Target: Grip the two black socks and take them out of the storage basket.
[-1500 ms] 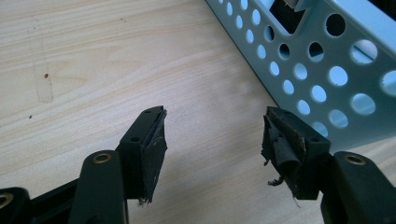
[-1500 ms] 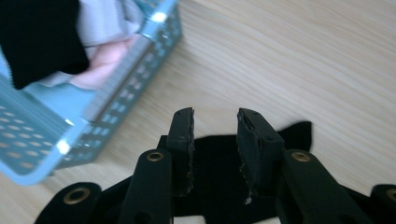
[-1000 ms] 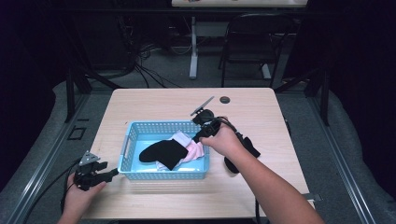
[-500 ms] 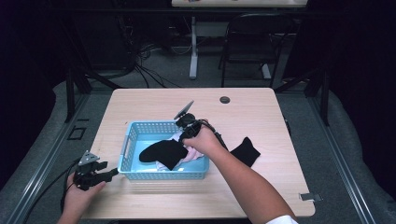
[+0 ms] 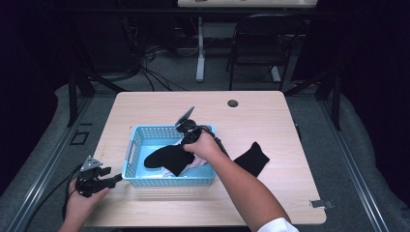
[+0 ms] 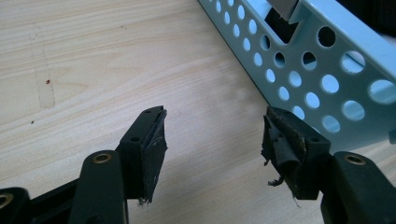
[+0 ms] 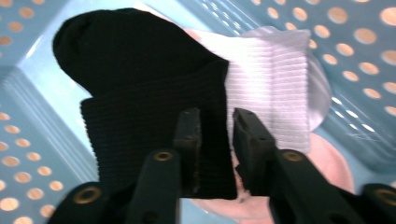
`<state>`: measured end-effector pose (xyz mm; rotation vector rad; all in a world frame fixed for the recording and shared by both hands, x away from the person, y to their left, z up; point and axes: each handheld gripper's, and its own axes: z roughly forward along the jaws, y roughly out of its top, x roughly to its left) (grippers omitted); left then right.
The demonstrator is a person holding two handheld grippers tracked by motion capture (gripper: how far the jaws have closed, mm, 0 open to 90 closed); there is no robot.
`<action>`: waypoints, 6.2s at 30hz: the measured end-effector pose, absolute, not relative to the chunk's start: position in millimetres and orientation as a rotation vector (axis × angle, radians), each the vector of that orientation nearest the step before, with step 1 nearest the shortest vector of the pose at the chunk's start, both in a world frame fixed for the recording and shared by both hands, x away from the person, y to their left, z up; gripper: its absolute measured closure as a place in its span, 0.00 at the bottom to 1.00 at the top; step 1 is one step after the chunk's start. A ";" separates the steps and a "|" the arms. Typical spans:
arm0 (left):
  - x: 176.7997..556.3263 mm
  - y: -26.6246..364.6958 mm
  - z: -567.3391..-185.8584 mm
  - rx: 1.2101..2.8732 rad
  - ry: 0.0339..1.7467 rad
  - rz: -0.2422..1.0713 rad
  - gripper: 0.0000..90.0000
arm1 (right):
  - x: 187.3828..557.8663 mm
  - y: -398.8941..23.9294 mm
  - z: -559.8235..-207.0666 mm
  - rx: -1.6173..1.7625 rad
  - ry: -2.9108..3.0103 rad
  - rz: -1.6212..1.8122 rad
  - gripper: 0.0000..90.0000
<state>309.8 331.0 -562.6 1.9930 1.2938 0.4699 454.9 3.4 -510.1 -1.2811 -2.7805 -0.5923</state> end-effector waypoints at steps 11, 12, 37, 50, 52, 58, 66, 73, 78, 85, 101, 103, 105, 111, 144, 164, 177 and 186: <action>310.0 330.8 -562.7 1.993 1.294 0.470 0.44 | 446.8 9.5 -495.1 -1.257 -2.795 -0.725 0.98; 310.0 330.9 -562.7 1.993 1.295 0.470 0.44 | 445.7 9.6 -492.9 -1.253 -2.797 -0.731 0.98; 309.9 330.9 -562.8 2.003 1.298 0.464 0.44 | 404.5 -7.7 -367.4 -1.041 -2.959 -0.924 0.99; 310.1 330.4 -563.6 2.004 1.306 0.463 0.44 | 392.4 -35.9 -326.7 -1.068 -3.006 -0.954 0.99; 310.0 330.4 -563.8 2.005 1.308 0.462 0.44 | 392.1 -39.0 -325.7 -1.072 -3.005 -0.951 0.99; 310.3 331.4 -563.9 2.009 1.308 0.457 0.44 | 388.9 -51.5 -319.4 -1.087 -3.000 -0.954 0.99; 310.1 330.5 -564.2 2.004 1.310 0.462 0.44 | 377.8 -83.4 -305.6 -1.143 -3.003 -0.984 0.99; 310.2 329.5 -564.6 2.010 1.311 0.462 0.44 | 366.4 -115.3 -303.7 -1.237 -3.001 -0.976 0.99; 310.6 329.5 -565.6 2.009 1.314 0.471 0.44 | 358.0 -136.2 -311.7 -1.289 -2.994 -0.956 0.98; 310.4 329.0 -566.5 2.013 1.324 0.475 0.44 | 347.8 -153.5 -335.2 -1.339 -2.958 -0.901 0.99; 310.8 328.5 -569.7 2.025 1.338 0.473 0.44 | 364.5 -190.1 -410.5 -1.507 -2.849 -0.774 0.98; 310.6 328.6 -569.4 2.026 1.339 0.471 0.44 | 369.3 -197.4 -418.1 -1.560 -2.830 -0.769 0.99; 310.3 328.6 -569.3 2.025 1.340 0.471 0.44 | 373.8 -204.5 -425.4 -1.599 -2.812 -0.751 0.99; 310.7 328.4 -569.9 2.030 1.344 0.469 0.44 | 384.4 -223.5 -445.9 -1.699 -2.759 -0.699 0.99; 313.2 329.2 -571.3 2.029 1.351 0.462 0.44 | 414.0 -234.6 -479.9 -1.797 -2.685 -0.649 0.97; 310.7 329.1 -570.2 2.021 1.347 0.469 0.44 | 408.8 -233.3 -474.7 -1.797 -2.691 -0.683 0.88; 309.9 329.0 -570.2 2.023 1.346 0.469 0.44 | 394.8 -229.9 -465.3 -1.763 -2.719 -0.730 0.84; 308.4 328.9 -569.2 2.021 1.343 0.472 0.44 | 376.4 -224.5 -456.4 -1.731 -2.716 -0.828 0.77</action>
